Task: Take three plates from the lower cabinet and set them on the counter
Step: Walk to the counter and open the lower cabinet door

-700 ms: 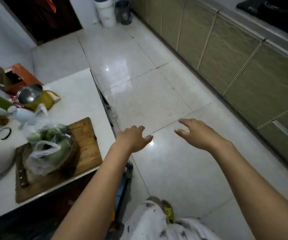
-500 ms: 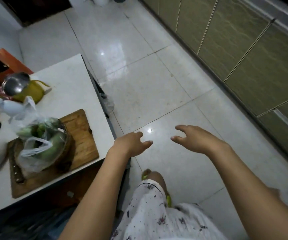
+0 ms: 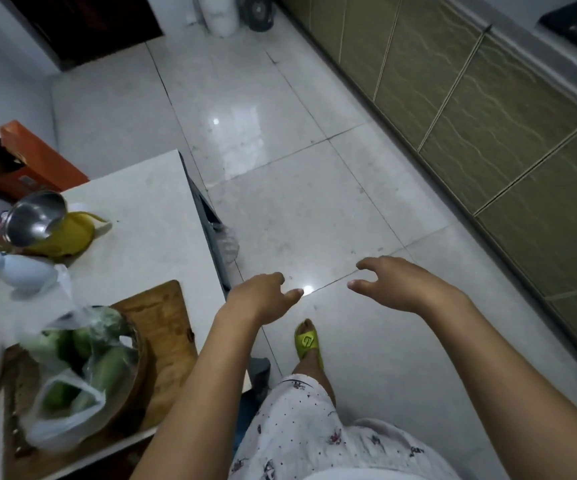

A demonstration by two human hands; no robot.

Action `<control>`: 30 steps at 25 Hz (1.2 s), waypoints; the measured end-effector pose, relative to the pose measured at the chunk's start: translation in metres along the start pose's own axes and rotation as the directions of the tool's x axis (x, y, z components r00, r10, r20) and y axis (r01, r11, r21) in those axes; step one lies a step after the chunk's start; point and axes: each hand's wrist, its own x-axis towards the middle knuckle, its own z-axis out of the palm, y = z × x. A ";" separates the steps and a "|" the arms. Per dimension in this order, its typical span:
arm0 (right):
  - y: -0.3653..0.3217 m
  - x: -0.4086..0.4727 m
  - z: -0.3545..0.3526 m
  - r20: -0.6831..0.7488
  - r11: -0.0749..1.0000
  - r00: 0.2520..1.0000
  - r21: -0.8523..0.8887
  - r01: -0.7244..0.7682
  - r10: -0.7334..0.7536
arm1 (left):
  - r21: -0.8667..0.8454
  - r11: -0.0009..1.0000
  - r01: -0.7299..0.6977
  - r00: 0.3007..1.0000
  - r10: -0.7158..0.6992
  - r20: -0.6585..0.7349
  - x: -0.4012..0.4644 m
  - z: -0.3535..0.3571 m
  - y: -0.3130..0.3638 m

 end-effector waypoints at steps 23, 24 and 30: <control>-0.150 0.370 -0.284 0.057 0.977 0.984 -0.119 0.175 -0.169 | -0.156 0.985 0.078 0.991 -0.094 -0.097 0.285 -0.346 -0.048; -0.159 0.385 -0.298 0.060 0.975 0.983 -0.135 0.179 -0.173 | -0.157 0.985 0.077 0.990 -0.094 -0.109 0.299 -0.362 -0.051; -0.219 0.476 -0.358 0.045 0.967 0.979 -0.156 0.201 -0.196 | -0.144 0.987 0.073 0.987 -0.092 -0.134 0.373 -0.442 -0.090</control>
